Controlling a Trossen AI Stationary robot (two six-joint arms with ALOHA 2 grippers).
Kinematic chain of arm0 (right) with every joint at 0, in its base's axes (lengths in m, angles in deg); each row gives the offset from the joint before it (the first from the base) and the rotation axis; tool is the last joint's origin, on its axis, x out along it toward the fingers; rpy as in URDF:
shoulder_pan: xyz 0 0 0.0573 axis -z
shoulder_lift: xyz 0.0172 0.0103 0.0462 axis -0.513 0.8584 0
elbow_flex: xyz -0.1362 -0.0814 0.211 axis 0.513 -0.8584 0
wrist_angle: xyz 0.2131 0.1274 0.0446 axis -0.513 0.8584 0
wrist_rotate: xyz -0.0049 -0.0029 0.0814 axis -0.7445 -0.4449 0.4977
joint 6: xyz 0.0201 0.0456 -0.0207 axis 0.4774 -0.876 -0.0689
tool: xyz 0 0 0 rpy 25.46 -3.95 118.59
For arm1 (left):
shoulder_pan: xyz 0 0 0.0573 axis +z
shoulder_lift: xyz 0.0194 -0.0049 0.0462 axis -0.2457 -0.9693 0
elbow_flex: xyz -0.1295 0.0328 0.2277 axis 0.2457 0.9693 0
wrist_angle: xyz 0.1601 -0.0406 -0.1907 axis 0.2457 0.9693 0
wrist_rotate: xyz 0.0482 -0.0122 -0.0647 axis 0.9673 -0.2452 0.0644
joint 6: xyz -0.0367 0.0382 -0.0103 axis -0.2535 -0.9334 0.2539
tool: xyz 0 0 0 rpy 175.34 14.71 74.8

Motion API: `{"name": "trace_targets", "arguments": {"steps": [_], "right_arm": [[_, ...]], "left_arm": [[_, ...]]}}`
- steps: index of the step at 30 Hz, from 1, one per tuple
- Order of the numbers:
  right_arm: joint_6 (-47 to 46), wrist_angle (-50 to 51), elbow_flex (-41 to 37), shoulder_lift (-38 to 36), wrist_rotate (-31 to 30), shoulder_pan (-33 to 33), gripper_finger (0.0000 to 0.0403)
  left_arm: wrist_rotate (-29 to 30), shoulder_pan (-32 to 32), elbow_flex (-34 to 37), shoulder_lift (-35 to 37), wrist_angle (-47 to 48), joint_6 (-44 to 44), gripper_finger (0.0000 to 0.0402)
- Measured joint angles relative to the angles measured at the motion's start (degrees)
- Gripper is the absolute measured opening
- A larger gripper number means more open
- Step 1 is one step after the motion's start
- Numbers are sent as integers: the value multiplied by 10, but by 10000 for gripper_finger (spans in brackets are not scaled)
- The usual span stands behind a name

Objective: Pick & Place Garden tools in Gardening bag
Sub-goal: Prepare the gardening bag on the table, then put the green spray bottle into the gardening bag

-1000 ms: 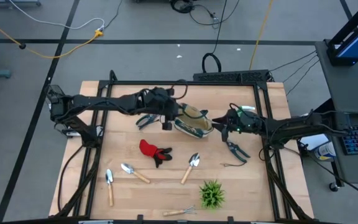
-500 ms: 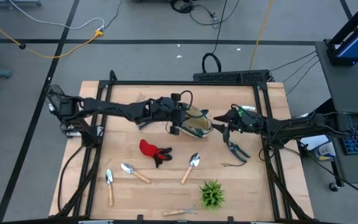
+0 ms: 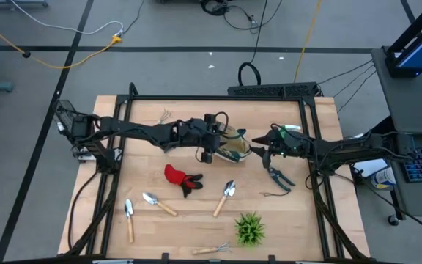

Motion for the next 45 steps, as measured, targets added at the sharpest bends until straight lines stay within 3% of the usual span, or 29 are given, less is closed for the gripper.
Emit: {"name": "trace_targets", "arguments": {"steps": [5, 18, 24, 36, 45], "right_arm": [[0, 0, 0, 0, 0, 0, 201], [0, 4, 0, 0, 0, 0, 201], [-1, 0, 0, 0, 0, -1, 201], [-1, 0, 0, 0, 1, -2, 201], [27, -1, 0, -12, 0, -2, 196]], "left_arm": [[4, -1, -1, -11, -16, -10, 175], [85, 26, 0, -21, -92, -62, 175], [80, 62, 0, -21, -135, -80, 175], [-10, 172, 0, -23, -51, 110, 175], [-31, 170, 0, 14, -30, 152, 175]]}}
